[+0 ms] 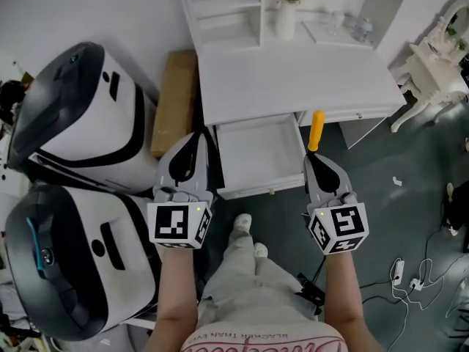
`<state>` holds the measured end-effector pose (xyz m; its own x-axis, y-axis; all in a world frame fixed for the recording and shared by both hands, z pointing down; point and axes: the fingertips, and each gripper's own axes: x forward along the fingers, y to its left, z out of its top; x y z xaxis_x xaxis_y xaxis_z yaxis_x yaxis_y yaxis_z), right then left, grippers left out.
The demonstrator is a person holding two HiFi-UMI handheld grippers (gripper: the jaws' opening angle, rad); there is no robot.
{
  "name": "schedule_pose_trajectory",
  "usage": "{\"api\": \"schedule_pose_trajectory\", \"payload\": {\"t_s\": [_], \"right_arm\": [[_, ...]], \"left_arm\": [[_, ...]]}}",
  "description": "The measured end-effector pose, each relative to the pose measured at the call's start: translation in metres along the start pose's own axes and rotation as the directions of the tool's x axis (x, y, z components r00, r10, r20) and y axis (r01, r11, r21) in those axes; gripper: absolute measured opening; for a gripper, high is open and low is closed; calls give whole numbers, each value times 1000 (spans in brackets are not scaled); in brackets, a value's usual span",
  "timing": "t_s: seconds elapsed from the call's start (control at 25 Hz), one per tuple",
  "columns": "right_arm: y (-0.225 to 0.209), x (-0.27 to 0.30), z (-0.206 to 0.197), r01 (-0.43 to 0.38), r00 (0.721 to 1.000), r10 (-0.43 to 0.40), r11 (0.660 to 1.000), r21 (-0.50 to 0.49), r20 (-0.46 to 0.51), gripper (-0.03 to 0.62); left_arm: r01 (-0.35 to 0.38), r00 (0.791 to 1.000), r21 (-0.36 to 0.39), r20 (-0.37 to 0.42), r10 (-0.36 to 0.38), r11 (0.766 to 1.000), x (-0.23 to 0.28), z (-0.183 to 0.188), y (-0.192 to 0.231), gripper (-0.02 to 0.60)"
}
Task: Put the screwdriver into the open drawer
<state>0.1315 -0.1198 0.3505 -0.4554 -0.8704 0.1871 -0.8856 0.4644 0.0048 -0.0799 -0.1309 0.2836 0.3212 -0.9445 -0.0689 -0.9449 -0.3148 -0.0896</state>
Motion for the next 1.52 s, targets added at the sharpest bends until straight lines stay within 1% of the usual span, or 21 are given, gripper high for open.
{"api": "schedule_pose_trajectory", "payload": {"t_s": [0.16,0.4,0.56,0.76,0.88,1.16,1.4,1.52], "right_arm": [[0,26,-17,-5,998,5,1000,-2,-63,12],[-2,70,-47,-4,987,9,999,35,-159,12],[-5,95,-68,-3,972,12,999,38,-237,12],[-13,118,-94,6,944,15,998,65,-331,12],[-16,128,-112,4,918,21,998,62,-396,12],[-13,143,-154,-19,844,50,998,64,-533,12],[-8,151,-187,-36,778,76,996,78,-624,12],[-4,154,-200,-71,738,109,994,84,-666,12]], "left_arm": [[17,999,-6,-39,-17,1000,22,-19,11,20],[38,993,-37,-109,-41,999,53,-55,30,20],[59,987,-72,-144,-69,996,76,-78,40,20],[82,977,-112,-185,-102,990,101,-105,46,20],[94,969,-134,-217,-122,987,112,-123,49,20],[109,948,-171,-278,-154,979,130,-156,60,20],[122,929,-201,-323,-183,972,137,-182,61,20],[124,921,-208,-339,-191,970,140,-191,61,20]]}}
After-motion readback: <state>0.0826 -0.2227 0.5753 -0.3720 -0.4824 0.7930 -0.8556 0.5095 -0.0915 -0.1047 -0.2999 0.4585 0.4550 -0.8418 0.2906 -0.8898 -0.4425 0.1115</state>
